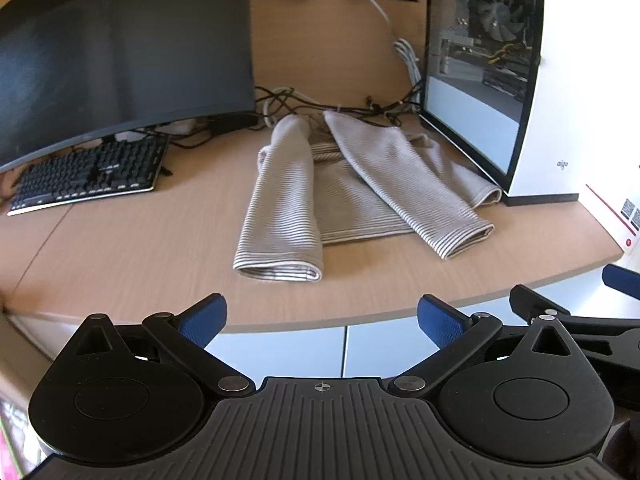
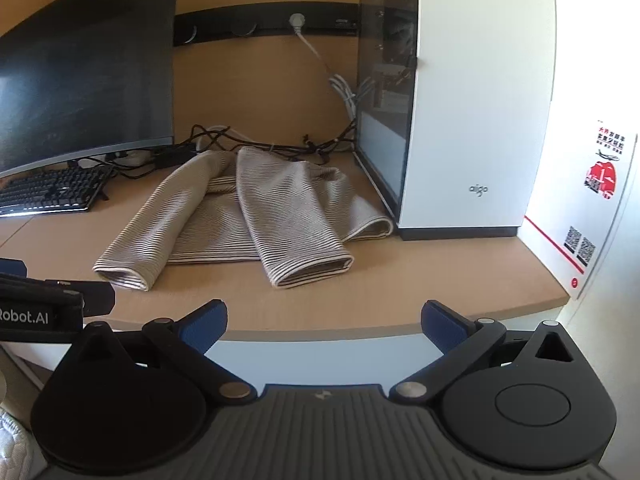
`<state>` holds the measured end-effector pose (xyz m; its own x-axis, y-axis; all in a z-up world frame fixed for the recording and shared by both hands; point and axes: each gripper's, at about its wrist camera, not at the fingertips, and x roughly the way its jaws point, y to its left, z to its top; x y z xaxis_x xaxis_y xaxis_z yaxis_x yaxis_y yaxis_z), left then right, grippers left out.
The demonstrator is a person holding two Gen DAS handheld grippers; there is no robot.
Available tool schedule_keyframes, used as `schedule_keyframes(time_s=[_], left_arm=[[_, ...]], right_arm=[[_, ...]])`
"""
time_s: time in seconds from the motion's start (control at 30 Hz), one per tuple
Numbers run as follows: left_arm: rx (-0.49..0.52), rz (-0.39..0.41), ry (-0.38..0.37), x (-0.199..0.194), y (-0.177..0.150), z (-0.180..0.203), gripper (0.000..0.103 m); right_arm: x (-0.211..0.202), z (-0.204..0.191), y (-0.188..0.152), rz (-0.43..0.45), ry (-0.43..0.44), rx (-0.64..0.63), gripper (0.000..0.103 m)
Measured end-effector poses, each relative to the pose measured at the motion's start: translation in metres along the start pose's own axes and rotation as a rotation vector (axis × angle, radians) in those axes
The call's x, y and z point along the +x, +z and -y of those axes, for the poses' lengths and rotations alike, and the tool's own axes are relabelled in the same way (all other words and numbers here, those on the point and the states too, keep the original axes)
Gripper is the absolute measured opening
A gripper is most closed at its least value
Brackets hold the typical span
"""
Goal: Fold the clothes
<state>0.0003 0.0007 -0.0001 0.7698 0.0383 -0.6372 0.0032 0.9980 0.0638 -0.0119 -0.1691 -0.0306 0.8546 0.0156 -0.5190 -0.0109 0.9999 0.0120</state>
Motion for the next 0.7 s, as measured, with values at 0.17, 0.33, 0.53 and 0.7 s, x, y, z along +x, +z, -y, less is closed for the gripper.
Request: schedule_keyframes(time_s=[0.17, 0.33, 0.53, 0.7], left_arm=[[-0.054, -0.004, -0.024, 0.003, 0.000, -0.006, 0.103], [-0.063, 0.008, -0.004, -0.012, -0.003, -0.009, 0.103], [-0.066, -0.018, 0.020, -0.010, 0.000, -0.004, 0.103], [-0.066, -0.020, 0.016, -0.010, -0.001, -0.005, 0.103]], right_arm=[[-0.002, -0.014, 0.001, -0.001, -0.010, -0.034, 0.103], [-0.004, -0.007, -0.002, 0.006, 0.047, -0.004, 0.103], [-0.008, -0.007, -0.002, 0.006, 0.050, -0.006, 0.103], [-0.011, -0.006, -0.002, 0.019, 0.041, -0.005, 0.103]])
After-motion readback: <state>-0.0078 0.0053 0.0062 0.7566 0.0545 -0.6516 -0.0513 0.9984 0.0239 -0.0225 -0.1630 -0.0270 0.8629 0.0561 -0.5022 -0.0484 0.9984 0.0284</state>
